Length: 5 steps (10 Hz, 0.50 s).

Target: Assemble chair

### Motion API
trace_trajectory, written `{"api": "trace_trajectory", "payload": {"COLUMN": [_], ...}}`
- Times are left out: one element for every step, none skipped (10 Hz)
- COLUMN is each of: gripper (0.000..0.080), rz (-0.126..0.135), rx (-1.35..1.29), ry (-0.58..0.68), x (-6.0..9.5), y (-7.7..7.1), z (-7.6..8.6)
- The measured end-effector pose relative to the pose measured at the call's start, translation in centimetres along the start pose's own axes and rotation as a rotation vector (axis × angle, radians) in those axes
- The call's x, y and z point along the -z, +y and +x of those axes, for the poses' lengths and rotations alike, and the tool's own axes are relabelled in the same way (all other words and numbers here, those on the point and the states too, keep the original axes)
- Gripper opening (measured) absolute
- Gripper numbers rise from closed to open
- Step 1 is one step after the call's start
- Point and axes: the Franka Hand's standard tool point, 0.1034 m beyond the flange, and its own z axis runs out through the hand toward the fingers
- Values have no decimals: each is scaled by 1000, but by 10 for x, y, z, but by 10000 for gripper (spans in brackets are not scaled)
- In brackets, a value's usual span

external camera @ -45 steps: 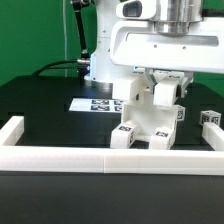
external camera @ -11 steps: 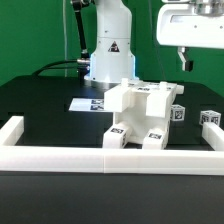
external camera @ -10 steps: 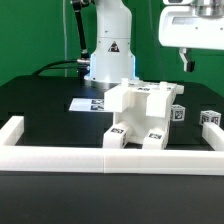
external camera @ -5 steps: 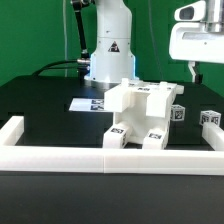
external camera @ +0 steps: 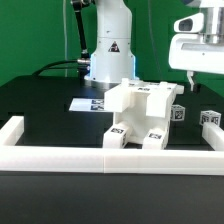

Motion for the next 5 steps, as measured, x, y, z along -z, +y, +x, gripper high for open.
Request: {"api": "trace_trajectory", "payload": {"gripper": [649, 649, 649, 649, 649], "rz": [-8, -15, -24, -29, -37], "rx": [5, 12, 18, 20, 23], "ry": [2, 2, 1, 3, 4], "x": [-7, -13, -18, -22, -28], "y": [1, 2, 3, 5, 7], "z": [-2, -6, -9, -10, -11]}}
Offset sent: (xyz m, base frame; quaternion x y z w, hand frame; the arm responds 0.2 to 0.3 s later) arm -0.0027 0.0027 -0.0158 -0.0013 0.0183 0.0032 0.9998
